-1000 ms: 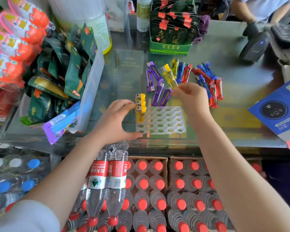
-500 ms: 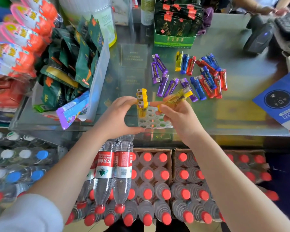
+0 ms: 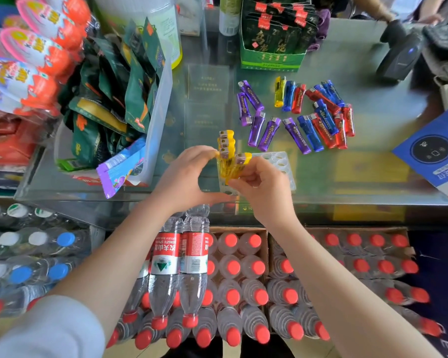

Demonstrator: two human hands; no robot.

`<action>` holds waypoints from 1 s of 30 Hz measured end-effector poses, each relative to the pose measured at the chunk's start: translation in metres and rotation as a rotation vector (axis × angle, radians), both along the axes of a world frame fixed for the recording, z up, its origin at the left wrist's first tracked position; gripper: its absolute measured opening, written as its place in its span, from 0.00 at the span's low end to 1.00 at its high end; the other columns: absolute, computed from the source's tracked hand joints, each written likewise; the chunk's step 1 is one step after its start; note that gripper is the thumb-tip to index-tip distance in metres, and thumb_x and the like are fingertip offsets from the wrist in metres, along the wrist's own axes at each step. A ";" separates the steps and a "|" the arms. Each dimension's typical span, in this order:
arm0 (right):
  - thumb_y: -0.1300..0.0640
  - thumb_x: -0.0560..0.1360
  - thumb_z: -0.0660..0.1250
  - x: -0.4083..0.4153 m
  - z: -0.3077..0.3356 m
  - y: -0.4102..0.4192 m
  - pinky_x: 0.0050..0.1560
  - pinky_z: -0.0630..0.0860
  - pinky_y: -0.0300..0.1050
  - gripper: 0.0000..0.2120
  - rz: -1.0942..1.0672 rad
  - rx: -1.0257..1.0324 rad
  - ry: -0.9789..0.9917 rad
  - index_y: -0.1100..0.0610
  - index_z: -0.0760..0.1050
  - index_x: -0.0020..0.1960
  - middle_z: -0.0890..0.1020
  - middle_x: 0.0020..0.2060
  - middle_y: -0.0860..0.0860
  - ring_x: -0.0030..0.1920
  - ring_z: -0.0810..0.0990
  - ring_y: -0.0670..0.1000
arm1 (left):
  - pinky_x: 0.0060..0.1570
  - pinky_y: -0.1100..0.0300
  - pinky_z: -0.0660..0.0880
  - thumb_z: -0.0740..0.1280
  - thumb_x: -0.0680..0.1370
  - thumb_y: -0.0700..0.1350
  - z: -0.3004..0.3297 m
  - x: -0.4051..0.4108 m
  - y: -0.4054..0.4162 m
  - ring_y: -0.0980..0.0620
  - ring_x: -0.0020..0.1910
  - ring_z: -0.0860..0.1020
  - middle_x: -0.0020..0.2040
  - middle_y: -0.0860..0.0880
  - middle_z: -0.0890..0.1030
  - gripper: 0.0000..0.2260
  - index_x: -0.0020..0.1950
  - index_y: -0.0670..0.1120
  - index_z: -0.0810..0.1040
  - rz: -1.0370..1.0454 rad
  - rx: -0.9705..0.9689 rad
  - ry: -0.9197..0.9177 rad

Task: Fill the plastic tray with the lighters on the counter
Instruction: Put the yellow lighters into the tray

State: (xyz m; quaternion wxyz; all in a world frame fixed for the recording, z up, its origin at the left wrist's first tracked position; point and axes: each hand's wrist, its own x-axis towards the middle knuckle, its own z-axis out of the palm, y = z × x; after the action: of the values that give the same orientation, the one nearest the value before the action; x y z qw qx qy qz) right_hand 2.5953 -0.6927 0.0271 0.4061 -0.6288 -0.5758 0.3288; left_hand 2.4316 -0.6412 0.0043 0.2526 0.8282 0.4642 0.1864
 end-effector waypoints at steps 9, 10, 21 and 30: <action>0.61 0.66 0.73 -0.007 -0.002 -0.001 0.36 0.66 0.26 0.09 -0.028 0.052 -0.153 0.52 0.73 0.39 0.71 0.32 0.37 0.32 0.70 0.39 | 0.61 0.64 0.59 0.66 0.60 0.68 0.004 0.001 -0.002 0.52 0.65 0.66 0.66 0.50 0.71 0.40 0.66 0.47 0.70 0.001 -0.002 0.023; 0.60 0.66 0.73 -0.006 -0.003 0.000 0.35 0.65 0.26 0.10 -0.035 0.063 -0.166 0.50 0.72 0.38 0.71 0.31 0.36 0.32 0.69 0.39 | 0.62 0.63 0.59 0.66 0.60 0.68 0.004 0.000 -0.002 0.52 0.66 0.66 0.66 0.50 0.71 0.40 0.66 0.47 0.70 0.001 -0.001 0.027; 0.60 0.64 0.75 -0.001 -0.006 0.005 0.37 0.63 0.43 0.08 0.077 0.182 -0.361 0.60 0.76 0.36 0.77 0.32 0.46 0.37 0.69 0.51 | 0.61 0.63 0.59 0.66 0.60 0.68 0.006 0.002 -0.002 0.53 0.65 0.66 0.66 0.51 0.71 0.40 0.66 0.48 0.69 0.017 -0.014 0.030; 0.53 0.63 0.72 0.021 -0.007 0.019 0.42 0.67 0.42 0.11 0.231 0.150 -0.411 0.57 0.79 0.43 0.79 0.36 0.52 0.39 0.71 0.52 | 0.63 0.64 0.57 0.68 0.61 0.67 0.011 0.003 0.000 0.54 0.65 0.63 0.64 0.51 0.70 0.38 0.65 0.48 0.70 -0.015 -0.049 0.018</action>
State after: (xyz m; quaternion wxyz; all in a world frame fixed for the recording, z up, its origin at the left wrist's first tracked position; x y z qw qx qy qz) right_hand 2.6166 -0.6740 0.0200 0.2857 -0.5808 -0.7370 0.1946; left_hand 2.4344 -0.6417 0.0154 0.2701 0.8268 0.4649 0.1656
